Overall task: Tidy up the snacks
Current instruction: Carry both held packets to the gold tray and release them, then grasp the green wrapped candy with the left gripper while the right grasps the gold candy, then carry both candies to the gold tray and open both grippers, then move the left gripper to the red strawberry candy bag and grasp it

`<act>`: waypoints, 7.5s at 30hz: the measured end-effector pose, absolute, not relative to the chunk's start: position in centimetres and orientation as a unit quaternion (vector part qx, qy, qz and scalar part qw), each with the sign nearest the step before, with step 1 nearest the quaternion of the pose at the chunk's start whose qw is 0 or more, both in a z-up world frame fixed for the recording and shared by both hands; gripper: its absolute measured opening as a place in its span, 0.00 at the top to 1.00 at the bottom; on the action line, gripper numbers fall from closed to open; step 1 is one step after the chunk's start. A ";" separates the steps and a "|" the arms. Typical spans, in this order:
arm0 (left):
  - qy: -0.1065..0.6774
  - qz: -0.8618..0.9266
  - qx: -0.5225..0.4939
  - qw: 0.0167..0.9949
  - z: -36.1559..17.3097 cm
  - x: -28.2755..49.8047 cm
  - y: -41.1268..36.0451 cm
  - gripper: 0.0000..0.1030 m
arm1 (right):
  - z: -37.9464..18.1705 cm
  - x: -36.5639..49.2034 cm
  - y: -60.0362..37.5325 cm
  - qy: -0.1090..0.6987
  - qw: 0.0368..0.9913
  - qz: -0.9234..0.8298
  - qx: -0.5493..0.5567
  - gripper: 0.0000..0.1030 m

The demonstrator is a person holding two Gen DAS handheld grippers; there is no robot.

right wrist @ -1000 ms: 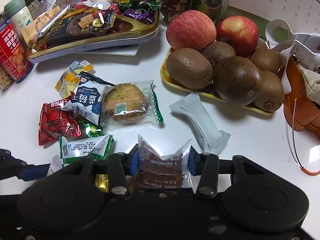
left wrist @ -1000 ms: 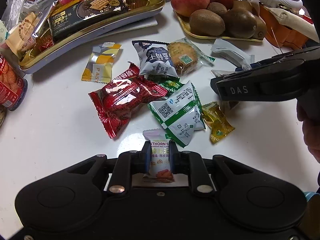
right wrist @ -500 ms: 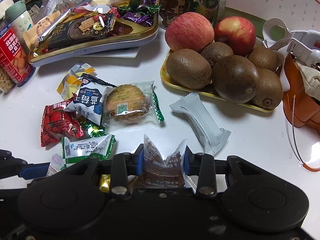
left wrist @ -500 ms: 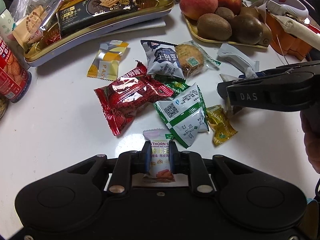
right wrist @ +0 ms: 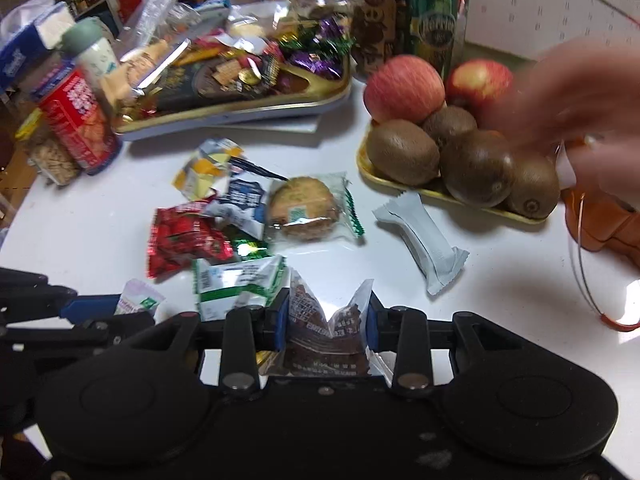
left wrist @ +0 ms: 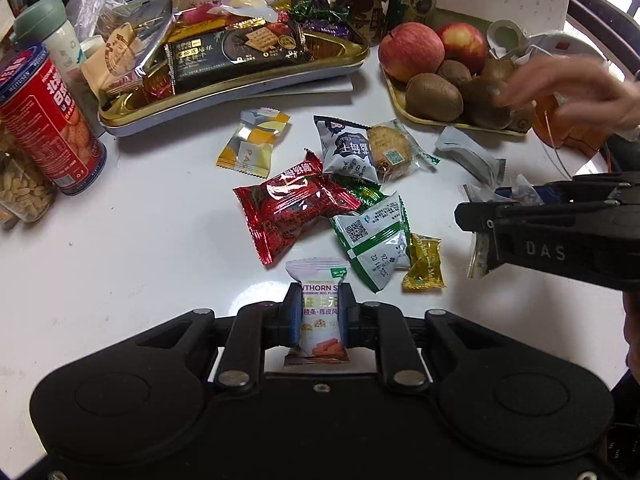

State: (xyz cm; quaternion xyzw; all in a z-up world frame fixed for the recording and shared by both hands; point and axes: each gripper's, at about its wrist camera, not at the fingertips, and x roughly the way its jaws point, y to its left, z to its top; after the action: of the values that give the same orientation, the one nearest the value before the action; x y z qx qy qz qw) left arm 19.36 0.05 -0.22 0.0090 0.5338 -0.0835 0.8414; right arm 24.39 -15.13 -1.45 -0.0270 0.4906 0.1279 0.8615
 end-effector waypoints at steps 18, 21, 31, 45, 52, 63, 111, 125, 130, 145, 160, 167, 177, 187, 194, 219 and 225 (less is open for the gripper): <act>0.565 -0.102 -0.050 0.817 1.5 3.1 0.5 0.78 | 1.7 4.0 -13.2 0.542 0.820 0.182 -0.035 0.63; 0.578 -0.095 -0.057 0.808 0.0 2.3 0.3 0.78 | 0.1 3.0 -12.5 0.558 0.811 0.169 -0.046 0.63; 0.607 -0.062 -0.028 0.792 -2.0 1.8 -0.4 0.70 | -2.1 2.3 -12.7 0.597 0.792 0.121 -0.032 0.49; 0.601 -0.039 -0.075 0.795 0.6 2.4 3.7 0.63 | 2.9 4.9 -16.1 0.542 0.830 0.121 0.046 0.40; 0.605 -0.017 -0.113 0.788 0.9 8.4 8.4 0.64 | 2.4 11.1 -17.8 0.526 0.846 0.071 0.054 0.40; 0.602 -0.014 -0.068 0.795 -1.4 15.8 1.9 0.64 | -1.1 18.9 -18.4 0.560 0.826 -0.025 0.066 0.40; 0.600 -0.052 -0.088 0.794 -5.1 18.9 -2.5 0.65 | -5.6 22.9 -16.6 0.573 0.811 0.019 0.115 0.55; 0.594 -0.050 -0.063 0.800 -5.3 19.0 -3.3 0.79 | -5.6 22.6 -16.3 0.568 0.819 0.010 0.081 0.81; 0.591 -0.059 -0.070 0.802 -5.1 18.7 -3.2 0.80 | -5.6 22.3 -16.5 0.566 0.820 0.015 0.086 0.82; 0.572 -0.056 -0.066 0.816 -3.1 18.7 -2.3 0.80 | -3.5 22.1 -16.4 0.550 0.831 0.019 0.085 0.82; 0.521 -0.066 -0.048 0.850 5.1 11.9 -0.1 0.80 | 6.1 12.9 -15.1 0.503 0.858 0.095 0.052 0.82; 0.528 -0.061 -0.040 0.846 4.6 6.2 0.5 0.80 | 5.8 5.9 -14.3 0.526 0.840 0.131 0.015 0.82; 0.566 -0.058 -0.076 0.819 0.7 1.6 0.2 0.80 | 2.3 1.9 -13.7 0.551 0.825 0.125 0.012 0.82; 0.583 -0.030 -0.069 0.809 -0.9 0.4 -0.1 0.79 | 1.1 1.5 -13.4 0.567 0.815 0.116 0.005 0.77; 0.596 -0.018 -0.069 0.800 -1.3 0.3 0.1 0.78 | 1.1 1.2 -14.1 0.573 0.812 0.109 0.018 0.70; 0.588 -0.016 -0.116 0.800 1.3 2.0 4.4 0.54 | 3.5 3.6 -15.4 0.549 0.826 0.116 0.059 0.60; 0.562 0.019 -0.133 0.816 2.1 6.1 9.8 0.46 | 3.8 7.7 -15.3 0.542 0.829 0.106 0.081 0.55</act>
State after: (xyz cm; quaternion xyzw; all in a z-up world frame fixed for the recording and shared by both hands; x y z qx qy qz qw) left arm 6.15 9.78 2.15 -0.1330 0.5619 0.0194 0.8162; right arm 7.67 -15.33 3.80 0.0806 0.5424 0.1064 0.8295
